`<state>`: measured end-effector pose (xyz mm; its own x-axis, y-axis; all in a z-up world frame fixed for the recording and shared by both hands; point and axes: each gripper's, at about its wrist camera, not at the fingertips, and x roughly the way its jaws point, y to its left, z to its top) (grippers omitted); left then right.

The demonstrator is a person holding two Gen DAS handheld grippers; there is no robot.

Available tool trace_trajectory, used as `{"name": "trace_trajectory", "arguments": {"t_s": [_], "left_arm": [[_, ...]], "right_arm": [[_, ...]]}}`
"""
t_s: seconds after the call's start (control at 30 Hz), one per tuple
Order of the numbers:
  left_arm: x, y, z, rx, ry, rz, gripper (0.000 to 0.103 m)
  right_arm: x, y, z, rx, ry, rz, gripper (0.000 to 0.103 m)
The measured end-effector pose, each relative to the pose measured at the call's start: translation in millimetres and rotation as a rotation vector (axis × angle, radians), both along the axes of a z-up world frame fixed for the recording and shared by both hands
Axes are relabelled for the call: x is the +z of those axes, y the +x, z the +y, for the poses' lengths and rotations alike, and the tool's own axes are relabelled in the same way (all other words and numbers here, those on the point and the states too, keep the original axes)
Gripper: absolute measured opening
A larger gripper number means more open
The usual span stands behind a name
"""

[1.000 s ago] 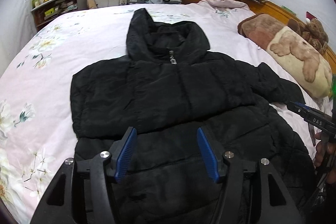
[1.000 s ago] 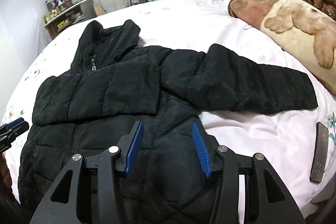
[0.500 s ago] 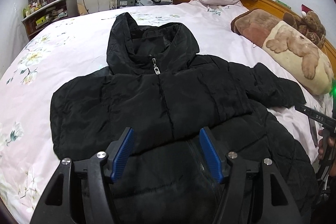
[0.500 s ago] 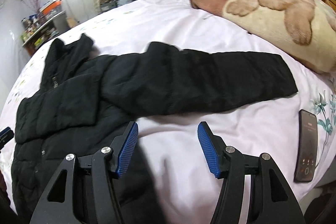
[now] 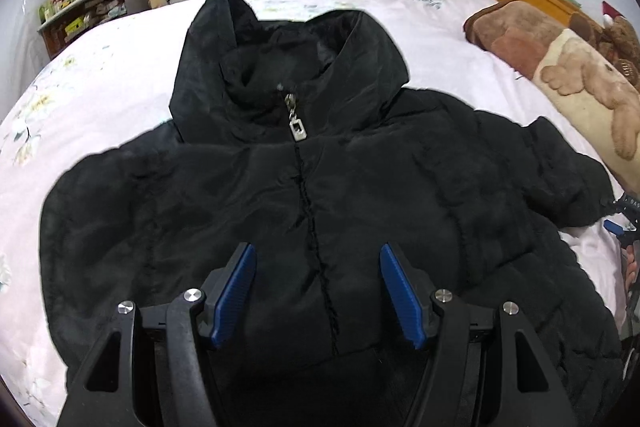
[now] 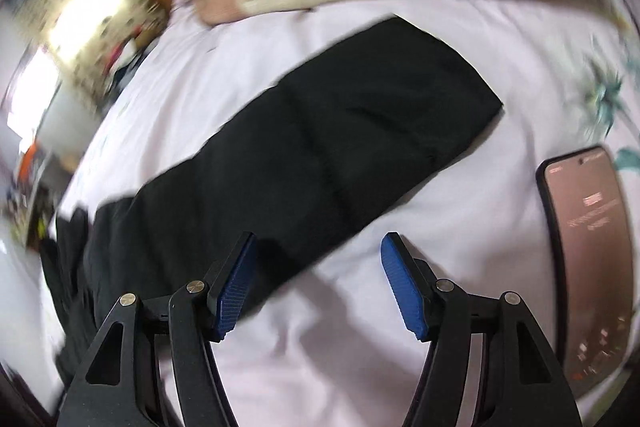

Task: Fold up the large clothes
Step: 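Grasp the other sleeve cuff with the right tool and fold it across the body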

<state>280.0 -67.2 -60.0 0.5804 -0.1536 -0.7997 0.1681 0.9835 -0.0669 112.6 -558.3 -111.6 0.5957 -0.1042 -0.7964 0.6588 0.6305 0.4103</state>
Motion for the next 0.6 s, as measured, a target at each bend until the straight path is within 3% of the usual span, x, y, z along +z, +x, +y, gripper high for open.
{"name": "trace_trajectory", "arguments": {"t_s": [0.17,0.23,0.43,0.6], "left_arm": [[-7,0,-3,-0.013,0.021,-0.005,0.071],[-6,1,-3,-0.015,0.021,-0.003,0.071],[12,-7,4,-0.011,-0.009,-0.012,0.071],[40,-21,21,0.006,-0.030,-0.051,0.071]], "right_arm": [[-8,11,-15,-0.051,0.011,-0.018,0.063],[-3,13,-17,-0.063,0.006,-0.024,0.015],[55,6,9,0.010,-0.106,-0.096,0.010],[140,6,68,0.143,-0.189,-0.236,0.009]]}}
